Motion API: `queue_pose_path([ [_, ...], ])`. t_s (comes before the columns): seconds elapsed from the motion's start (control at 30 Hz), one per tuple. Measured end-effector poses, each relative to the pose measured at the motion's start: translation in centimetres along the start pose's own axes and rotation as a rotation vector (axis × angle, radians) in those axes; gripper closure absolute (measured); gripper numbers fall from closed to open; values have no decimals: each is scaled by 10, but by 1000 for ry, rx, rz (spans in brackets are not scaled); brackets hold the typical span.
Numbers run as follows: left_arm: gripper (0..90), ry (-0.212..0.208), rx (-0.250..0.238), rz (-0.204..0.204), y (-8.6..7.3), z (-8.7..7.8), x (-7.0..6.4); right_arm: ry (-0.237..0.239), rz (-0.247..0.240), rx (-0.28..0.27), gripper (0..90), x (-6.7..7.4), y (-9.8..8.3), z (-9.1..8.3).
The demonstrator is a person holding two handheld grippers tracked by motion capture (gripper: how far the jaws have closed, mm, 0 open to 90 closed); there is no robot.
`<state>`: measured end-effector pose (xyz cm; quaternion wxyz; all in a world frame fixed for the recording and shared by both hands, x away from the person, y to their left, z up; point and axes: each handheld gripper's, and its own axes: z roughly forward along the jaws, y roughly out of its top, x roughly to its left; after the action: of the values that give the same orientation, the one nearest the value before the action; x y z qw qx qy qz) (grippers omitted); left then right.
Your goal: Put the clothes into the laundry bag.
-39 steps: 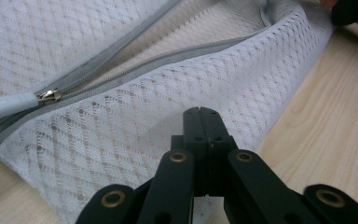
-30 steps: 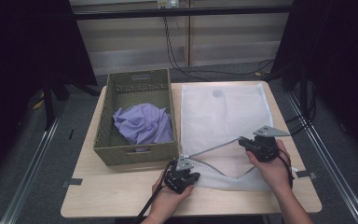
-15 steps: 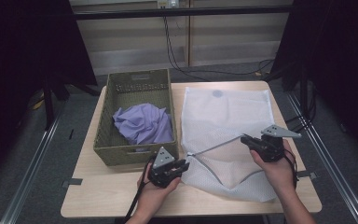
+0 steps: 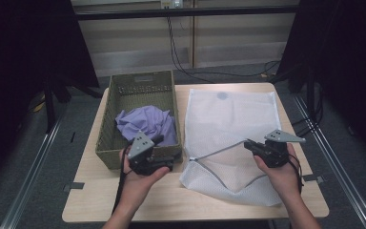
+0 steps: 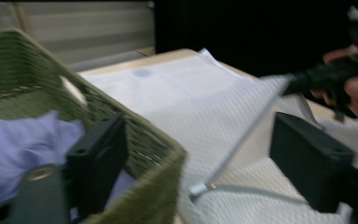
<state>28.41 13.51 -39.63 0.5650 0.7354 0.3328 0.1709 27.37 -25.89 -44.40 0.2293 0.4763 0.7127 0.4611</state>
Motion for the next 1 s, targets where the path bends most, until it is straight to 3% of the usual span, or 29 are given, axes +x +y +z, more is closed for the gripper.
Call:
queue_pose_path([
  [0.2,18,67,47,-100,15,-4,38,6,-3,7,875,2,-1,2],
  [0.23,4,67,47,-100,15,-4,38,6,-3,6,874,3,-2,2],
  [0.27,0,87,66,-121,18,-4,50,7,-10,7,872,2,-2,3],
  [0.37,0,101,71,-110,24,-5,67,9,-4,8,872,2,-3,4],
  [0.53,0,162,81,-142,39,-2,102,11,-10,17,871,4,-4,7],
  [0.6,0,160,94,-153,45,2,115,16,-15,15,870,5,-4,8],
  [0.7,0,139,133,-170,50,8,133,19,-24,14,869,8,-5,9],
  [0.87,0,162,203,-213,46,24,153,19,-34,18,869,9,-5,10],
  [0.93,0,191,261,-224,41,33,158,20,-37,16,869,9,-5,10],
  [1.0,6,211,292,-215,35,41,162,26,-36,15,869,9,-5,10],
])
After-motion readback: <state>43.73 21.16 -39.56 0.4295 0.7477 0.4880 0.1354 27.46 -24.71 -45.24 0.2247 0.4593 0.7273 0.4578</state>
